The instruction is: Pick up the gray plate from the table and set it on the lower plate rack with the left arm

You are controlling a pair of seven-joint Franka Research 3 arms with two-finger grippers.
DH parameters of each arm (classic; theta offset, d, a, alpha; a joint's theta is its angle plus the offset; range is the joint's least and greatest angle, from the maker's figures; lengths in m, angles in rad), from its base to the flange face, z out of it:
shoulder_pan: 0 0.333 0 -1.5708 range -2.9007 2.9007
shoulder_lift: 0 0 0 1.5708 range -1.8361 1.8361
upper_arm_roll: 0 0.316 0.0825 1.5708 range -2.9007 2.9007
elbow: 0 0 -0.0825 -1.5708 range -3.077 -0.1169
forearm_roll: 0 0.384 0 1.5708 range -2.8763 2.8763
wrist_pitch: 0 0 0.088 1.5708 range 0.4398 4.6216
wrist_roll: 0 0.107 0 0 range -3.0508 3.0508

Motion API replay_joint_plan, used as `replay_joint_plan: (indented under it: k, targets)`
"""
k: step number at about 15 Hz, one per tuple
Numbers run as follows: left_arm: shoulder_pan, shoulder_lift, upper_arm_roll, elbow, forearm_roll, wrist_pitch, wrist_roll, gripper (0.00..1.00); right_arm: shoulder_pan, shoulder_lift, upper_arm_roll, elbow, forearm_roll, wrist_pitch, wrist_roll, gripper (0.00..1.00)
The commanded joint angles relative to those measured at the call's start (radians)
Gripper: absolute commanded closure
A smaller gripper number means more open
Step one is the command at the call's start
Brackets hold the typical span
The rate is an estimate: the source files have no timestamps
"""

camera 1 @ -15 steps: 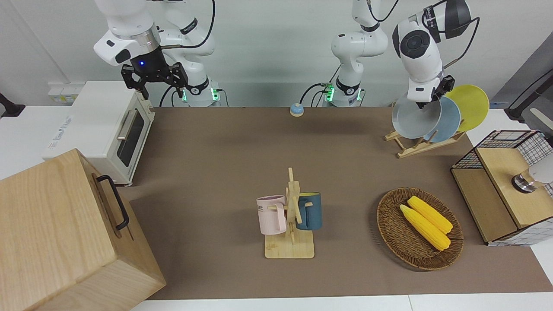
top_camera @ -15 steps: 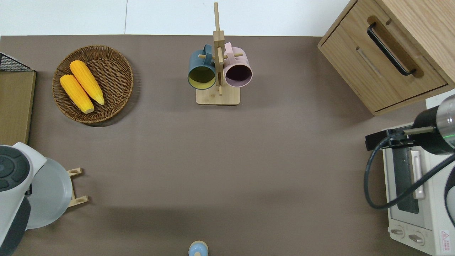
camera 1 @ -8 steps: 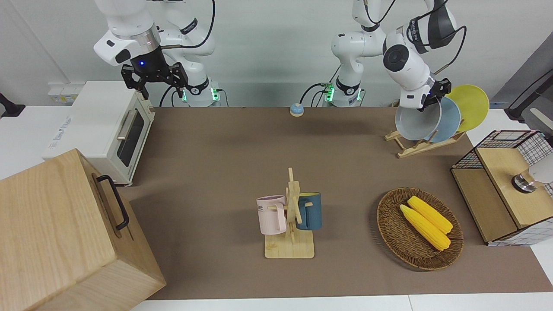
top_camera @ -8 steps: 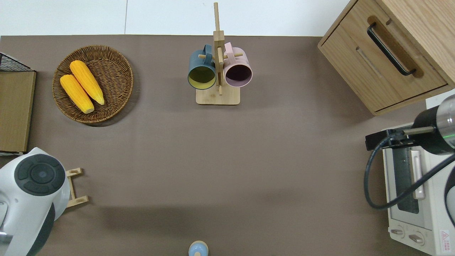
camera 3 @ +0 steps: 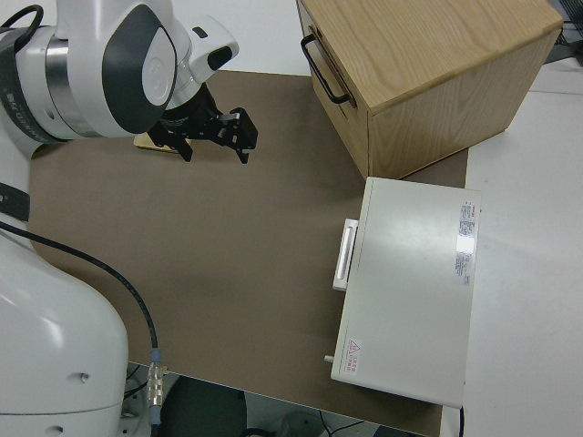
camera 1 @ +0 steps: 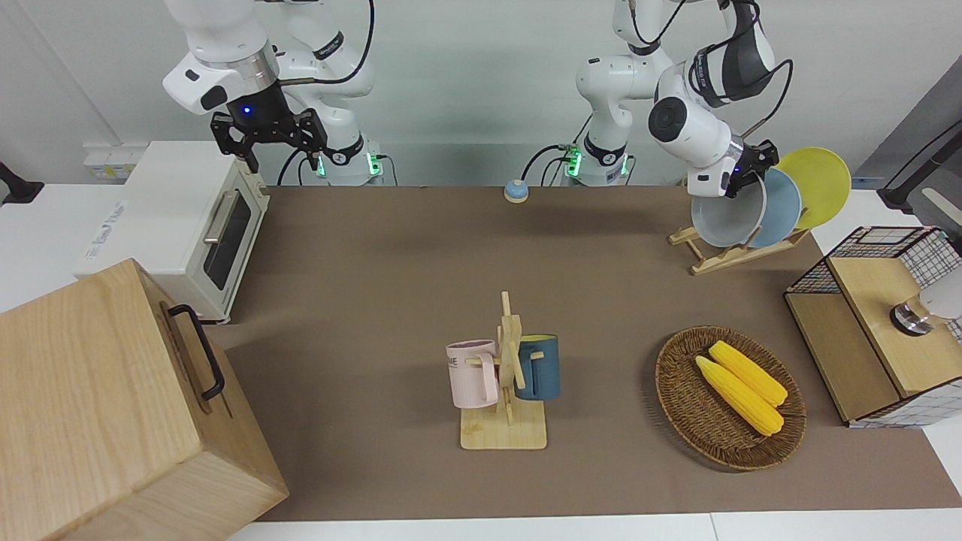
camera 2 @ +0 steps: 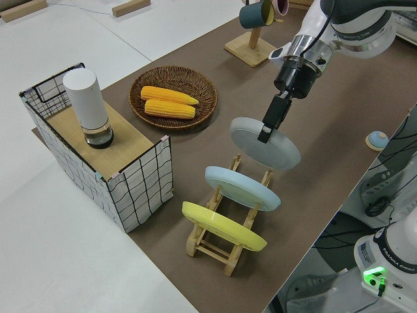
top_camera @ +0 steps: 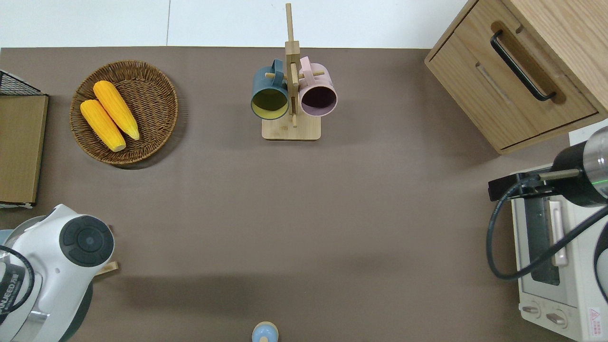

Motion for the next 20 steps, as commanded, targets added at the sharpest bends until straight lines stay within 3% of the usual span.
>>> replay_joint_plan:
  k: [1,4,7,20]
  targets:
    - [-0.014,-0.013,0.009,-0.048,0.053,0.034,-0.04,1.0,-0.007,-0.002,0.007,0.006,0.007,-0.014,0.0,0.011]
    - [-0.011,-0.01,0.009,-0.068,0.074,0.046,-0.053,1.0,-0.007,-0.002,0.007,0.006,0.007,-0.014,0.0,0.013]
    - [-0.017,0.055,0.009,-0.091,0.112,0.049,-0.171,1.0,-0.007,-0.002,0.007,0.006,0.007,-0.014,0.0,0.011]
    - [0.004,0.108,0.024,-0.088,0.133,0.134,-0.222,1.0,-0.007,-0.002,0.007,0.006,0.007,-0.014,-0.001,0.011]
